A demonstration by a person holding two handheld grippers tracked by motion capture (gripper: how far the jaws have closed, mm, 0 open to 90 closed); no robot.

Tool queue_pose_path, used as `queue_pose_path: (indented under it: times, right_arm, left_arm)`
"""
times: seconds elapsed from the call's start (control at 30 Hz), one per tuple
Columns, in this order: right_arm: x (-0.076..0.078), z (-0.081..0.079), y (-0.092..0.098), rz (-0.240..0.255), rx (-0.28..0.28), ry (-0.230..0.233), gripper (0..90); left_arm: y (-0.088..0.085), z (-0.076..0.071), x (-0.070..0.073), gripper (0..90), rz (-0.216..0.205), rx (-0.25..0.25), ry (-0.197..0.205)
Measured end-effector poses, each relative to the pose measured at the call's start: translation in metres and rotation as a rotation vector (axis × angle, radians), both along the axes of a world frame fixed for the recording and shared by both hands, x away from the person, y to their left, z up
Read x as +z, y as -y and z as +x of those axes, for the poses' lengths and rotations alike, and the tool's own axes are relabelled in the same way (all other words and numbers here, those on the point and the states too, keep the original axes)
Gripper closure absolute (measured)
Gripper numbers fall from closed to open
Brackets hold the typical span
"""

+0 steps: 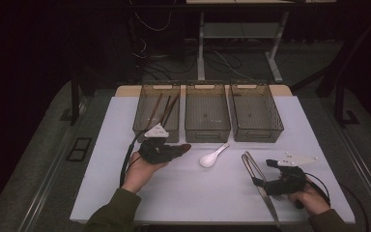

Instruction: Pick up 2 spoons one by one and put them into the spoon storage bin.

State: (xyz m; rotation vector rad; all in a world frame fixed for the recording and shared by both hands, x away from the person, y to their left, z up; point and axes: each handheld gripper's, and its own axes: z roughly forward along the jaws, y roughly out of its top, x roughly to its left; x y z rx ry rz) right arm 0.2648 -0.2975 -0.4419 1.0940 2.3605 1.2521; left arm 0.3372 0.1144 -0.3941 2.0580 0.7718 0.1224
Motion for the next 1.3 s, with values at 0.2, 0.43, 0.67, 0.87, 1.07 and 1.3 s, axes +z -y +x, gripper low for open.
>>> queue_pose_path:
  times: [0.2, 0.43, 0.67, 0.87, 1.07, 1.3]
  right_arm:
    - [0.000, 0.000, 0.000, 0.002, -0.001, 0.001, 9.8]
    - [0.000, 0.001, 0.001, 0.005, 0.000, 0.006, 9.8]
    - [0.000, 0.000, 0.001, 0.009, -0.001, -0.002, 9.8]
    - [-0.001, 0.001, 0.001, 0.009, 0.002, -0.002, 9.8]
    - [0.000, 0.001, 0.001, 0.011, 0.000, -0.001, 9.8]
    - [0.000, 0.000, 0.001, 0.014, 0.001, -0.003, 9.8]
  left_arm:
    - [0.008, 0.011, 0.008, 79.4, -0.024, 0.005, 0.026]
    - [0.021, 0.029, 0.023, 79.4, -0.069, 0.014, 0.057]
    - [0.037, 0.049, 0.033, 79.4, -0.084, 0.020, 0.080]
    - [0.050, 0.065, 0.041, 79.3, -0.092, 0.031, 0.098]
    - [0.060, 0.083, 0.044, 79.3, -0.098, 0.050, 0.092]
    - [0.073, 0.104, 0.048, 79.3, -0.094, 0.054, 0.103]
